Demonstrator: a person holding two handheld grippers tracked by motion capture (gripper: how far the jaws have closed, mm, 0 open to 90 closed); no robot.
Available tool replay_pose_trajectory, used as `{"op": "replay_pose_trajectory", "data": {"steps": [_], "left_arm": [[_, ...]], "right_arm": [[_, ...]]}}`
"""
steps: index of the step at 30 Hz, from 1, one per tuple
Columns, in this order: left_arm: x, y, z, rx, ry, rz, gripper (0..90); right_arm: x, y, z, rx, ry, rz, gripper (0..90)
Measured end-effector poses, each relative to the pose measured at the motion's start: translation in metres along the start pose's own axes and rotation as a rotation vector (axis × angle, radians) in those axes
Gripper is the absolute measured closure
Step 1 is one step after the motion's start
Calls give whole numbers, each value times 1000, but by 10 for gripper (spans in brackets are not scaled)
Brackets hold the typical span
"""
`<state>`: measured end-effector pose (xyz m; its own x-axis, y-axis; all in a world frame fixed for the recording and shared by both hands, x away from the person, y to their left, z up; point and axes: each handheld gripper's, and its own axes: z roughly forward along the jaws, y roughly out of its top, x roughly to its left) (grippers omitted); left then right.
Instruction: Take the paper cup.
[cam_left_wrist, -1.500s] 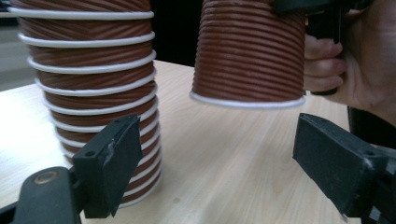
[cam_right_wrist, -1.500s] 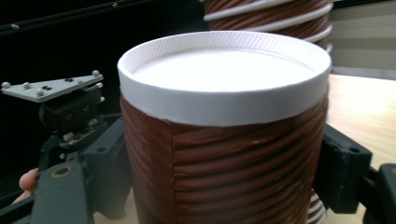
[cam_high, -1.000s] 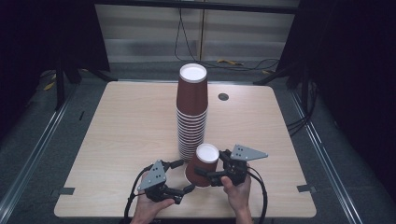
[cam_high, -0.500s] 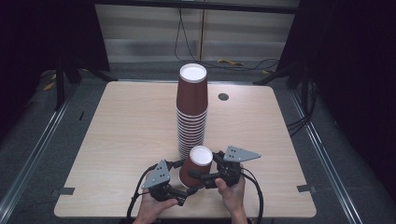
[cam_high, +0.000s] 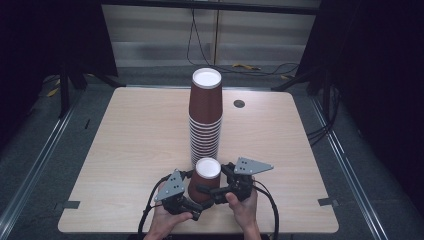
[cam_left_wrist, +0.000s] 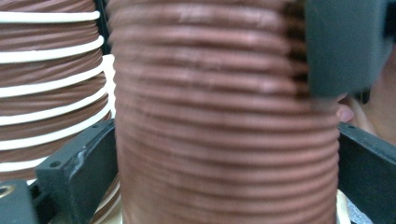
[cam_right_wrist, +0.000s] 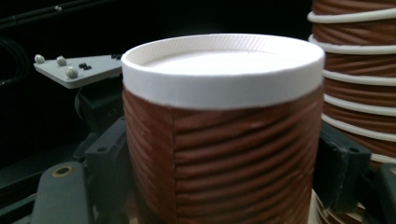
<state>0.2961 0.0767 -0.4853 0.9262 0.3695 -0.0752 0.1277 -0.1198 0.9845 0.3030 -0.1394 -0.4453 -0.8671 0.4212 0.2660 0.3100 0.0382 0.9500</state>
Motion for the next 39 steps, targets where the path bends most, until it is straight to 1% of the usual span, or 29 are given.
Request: {"op": "replay_pose_trajectory", "data": {"steps": [1, 2, 3, 4, 5, 6, 7, 10, 12, 14, 15, 17, 18, 19, 23, 27, 28, 31, 33, 36, 37, 38, 39], "left_arm": [[0, 1, 0, -22, 2, 3, 68], [0, 1, 0, -27, -8, -10, 83], [0, 1, 0, -26, 7, -13, 79], [1, 1, 0, -21, -4, -11, 88], [1, 1, 0, -18, -3, -11, 89], [0, 1, -1, -17, 7, -10, 92], [1, 1, -1, -15, -9, -7, 96], [0, 1, -2, -11, -10, -8, 106], [0, 2, -2, -3, -3, -8, 111], [1, 3, -2, 11, -3, 2, 113], [2, 2, -2, 21, -8, 3, 116], [2, 2, -3, 34, -13, 4, 118], [2, 2, -3, 34, -13, 4, 118], [2, 2, -4, 48, -16, 6, 119], [4, 2, -6, 52, -14, -1, 122], [7, 3, -9, 75, -12, 2, 123], [7, 3, -9, 68, -14, -4, 123], [10, 3, -12, 80, -8, 2, 124], [11, 4, -14, 84, -7, -6, 124], [13, 5, -15, 94, -3, 0, 125], [14, 6, -16, 103, 1, 4, 125], [14, 6, -16, 103, 1, 4, 125], [16, 7, -18, 113, -5, 6, 125]], "right_arm": [[1, 0, 0, -7, 4, -5, 205], [1, 1, 0, -13, 6, -1, 204], [2, 1, 0, -14, 6, -1, 204], [1, 1, 0, -13, 8, -5, 202], [1, 1, 0, -8, 10, -7, 200], [1, 1, 1, -5, 12, -6, 198], [0, 1, 1, -4, 17, -2, 195], [0, 1, 1, -3, 19, -2, 188], [0, 2, 1, -2, 20, -2, 184], [0, 2, 2, 7, 21, -5, 178], [0, 2, 2, 10, 10, -1, 161], [0, 2, 2, 5, 6, -1, 135], [0, 2, 2, 3, 5, -1, 134], [0, 2, 2, 2, 5, -3, 134], [0, 3, 0, 0, -3, -5, 133], [-1, 4, -3, -8, -9, -3, 133], [-1, 4, -4, -10, -10, -2, 132], [-2, 5, -7, -20, -13, -3, 132], [-2, 5, -9, -23, -16, -3, 132], [-3, 5, -11, -23, -18, -5, 132], [-3, 5, -12, -22, -25, -7, 132], [-3, 5, -12, -22, -25, -7, 132], [-4, 5, -14, -26, -31, -8, 133]]}}
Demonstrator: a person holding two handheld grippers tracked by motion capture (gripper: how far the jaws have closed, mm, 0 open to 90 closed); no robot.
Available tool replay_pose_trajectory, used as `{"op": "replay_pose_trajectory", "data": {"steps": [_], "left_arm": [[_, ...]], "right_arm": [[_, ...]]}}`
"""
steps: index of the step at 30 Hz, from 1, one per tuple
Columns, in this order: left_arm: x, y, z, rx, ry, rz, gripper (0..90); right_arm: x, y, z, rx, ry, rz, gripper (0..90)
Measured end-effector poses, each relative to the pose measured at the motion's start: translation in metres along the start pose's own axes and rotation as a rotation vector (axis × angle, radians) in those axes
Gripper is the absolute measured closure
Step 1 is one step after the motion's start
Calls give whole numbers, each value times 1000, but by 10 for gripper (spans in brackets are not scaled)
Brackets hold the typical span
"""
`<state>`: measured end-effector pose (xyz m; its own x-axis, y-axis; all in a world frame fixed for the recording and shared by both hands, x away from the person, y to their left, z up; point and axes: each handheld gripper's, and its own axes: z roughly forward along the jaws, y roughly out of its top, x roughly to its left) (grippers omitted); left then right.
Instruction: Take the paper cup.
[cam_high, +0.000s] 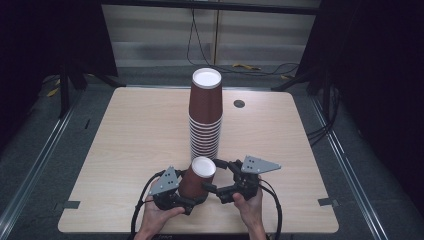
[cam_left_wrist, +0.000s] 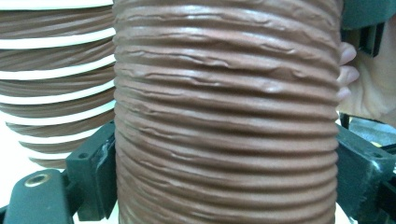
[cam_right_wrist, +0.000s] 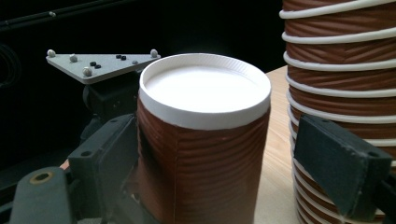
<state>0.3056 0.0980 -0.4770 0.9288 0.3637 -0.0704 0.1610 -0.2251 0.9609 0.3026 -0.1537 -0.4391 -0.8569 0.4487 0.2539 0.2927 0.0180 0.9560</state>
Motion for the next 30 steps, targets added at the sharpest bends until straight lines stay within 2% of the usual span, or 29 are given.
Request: {"op": "replay_pose_trajectory", "data": {"steps": [11, 19, 30], "left_arm": [[9, 2, -7, 58, -4, -7, 126], [13, 8, -12, 89, 4, 22, 127], [14, 14, -13, 142, -10, 49, 131]], "right_arm": [[-2, 1, -8, 17, -12, -22, 128], [-5, 2, -13, 45, -27, -31, 129], [-8, 5, -22, 96, -55, -50, 131]]}}
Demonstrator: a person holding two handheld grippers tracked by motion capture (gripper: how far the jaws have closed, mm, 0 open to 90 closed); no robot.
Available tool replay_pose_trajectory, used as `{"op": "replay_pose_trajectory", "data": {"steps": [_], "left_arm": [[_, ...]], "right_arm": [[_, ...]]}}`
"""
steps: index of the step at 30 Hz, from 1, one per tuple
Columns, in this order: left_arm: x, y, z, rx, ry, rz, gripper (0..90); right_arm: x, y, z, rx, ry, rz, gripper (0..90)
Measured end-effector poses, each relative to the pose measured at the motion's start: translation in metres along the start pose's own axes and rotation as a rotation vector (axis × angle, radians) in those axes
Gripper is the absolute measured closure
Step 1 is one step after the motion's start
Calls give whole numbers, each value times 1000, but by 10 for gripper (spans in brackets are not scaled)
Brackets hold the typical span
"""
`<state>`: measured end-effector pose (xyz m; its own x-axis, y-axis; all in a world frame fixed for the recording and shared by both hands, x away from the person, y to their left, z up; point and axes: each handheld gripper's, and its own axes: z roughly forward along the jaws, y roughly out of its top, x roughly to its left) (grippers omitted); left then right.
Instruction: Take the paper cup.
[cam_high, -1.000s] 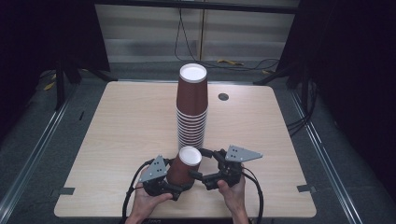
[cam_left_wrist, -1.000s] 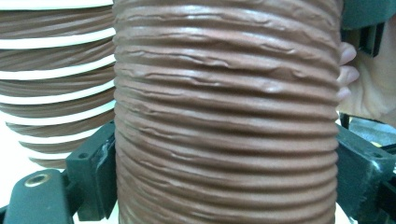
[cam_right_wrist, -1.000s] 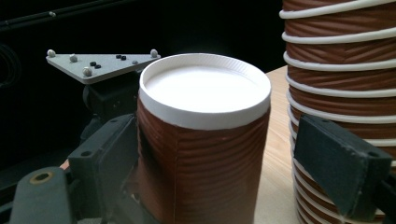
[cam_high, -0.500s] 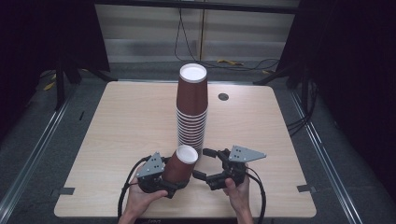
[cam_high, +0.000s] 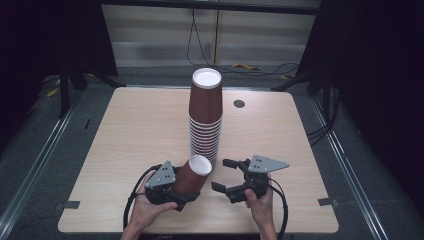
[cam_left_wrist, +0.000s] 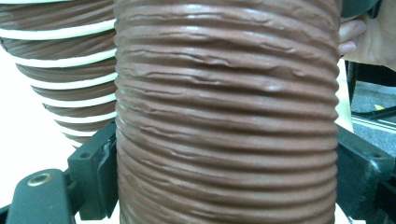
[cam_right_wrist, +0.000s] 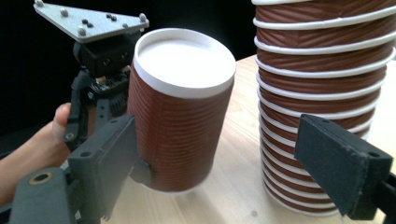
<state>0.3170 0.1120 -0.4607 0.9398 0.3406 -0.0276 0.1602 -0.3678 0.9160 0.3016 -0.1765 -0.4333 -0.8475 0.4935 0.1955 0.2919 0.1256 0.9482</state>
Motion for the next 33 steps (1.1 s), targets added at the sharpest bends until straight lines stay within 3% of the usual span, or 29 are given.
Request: {"op": "replay_pose_trajectory", "data": {"steps": [8, 21, 33], "left_arm": [[2, 4, -1, 27, -29, 10, 133], [4, 11, 0, 97, -47, 49, 135], [5, 20, 7, 195, -81, 95, 136]], "right_arm": [[-1, -1, 0, 71, -7, -46, 136], [-1, 1, 0, 141, 1, -62, 138], [-2, 2, 5, 257, 42, -58, 145]]}}
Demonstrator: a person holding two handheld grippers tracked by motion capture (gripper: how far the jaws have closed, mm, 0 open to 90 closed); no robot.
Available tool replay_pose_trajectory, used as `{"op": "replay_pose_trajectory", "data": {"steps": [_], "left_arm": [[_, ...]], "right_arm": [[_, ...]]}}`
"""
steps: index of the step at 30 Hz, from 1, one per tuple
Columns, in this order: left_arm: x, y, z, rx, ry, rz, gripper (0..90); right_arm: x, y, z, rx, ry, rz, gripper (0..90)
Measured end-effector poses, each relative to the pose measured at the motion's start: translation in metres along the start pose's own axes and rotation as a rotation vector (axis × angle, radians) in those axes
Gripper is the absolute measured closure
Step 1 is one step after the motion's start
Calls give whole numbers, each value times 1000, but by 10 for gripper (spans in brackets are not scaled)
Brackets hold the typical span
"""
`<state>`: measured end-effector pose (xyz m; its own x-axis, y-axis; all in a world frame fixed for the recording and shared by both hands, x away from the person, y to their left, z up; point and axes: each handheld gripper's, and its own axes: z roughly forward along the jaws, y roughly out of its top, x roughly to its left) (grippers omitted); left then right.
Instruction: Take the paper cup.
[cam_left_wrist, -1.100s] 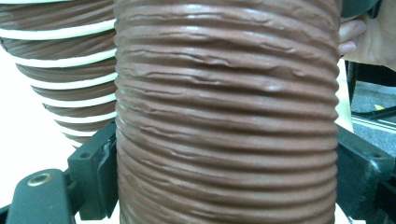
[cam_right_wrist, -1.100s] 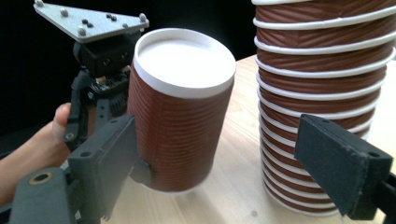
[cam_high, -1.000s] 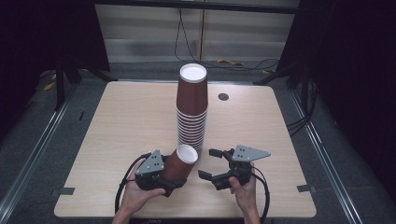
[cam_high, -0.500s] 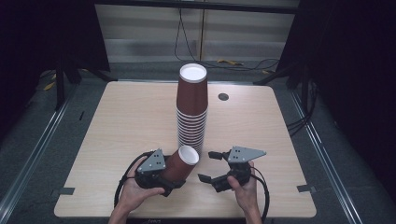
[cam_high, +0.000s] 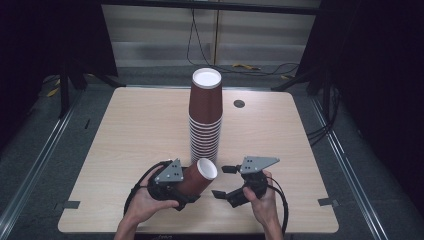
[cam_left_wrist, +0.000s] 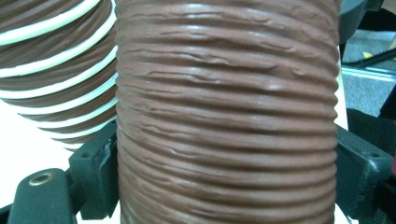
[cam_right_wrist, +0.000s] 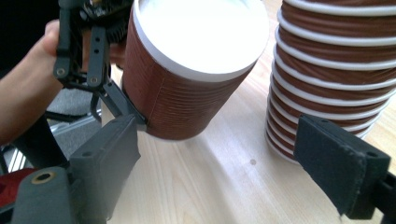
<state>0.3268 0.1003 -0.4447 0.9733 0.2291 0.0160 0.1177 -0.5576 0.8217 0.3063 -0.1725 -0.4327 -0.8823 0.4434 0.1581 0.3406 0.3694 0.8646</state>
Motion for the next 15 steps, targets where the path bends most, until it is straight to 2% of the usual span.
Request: {"op": "replay_pose_trajectory", "data": {"steps": [5, 8, 10, 15], "left_arm": [[3, 1, 2, 30, -17, 7, 136], [3, 1, 3, 57, -17, 16, 135], [3, 2, 4, 74, -11, 21, 135], [1, 7, 8, 130, -12, 52, 136]], "right_arm": [[-2, 2, 1, 31, 26, 0, 146], [-3, 2, 1, 53, 10, -3, 145], [-5, 2, 3, 77, 34, 1, 143], [-4, 3, 4, 130, 11, -17, 139]]}}
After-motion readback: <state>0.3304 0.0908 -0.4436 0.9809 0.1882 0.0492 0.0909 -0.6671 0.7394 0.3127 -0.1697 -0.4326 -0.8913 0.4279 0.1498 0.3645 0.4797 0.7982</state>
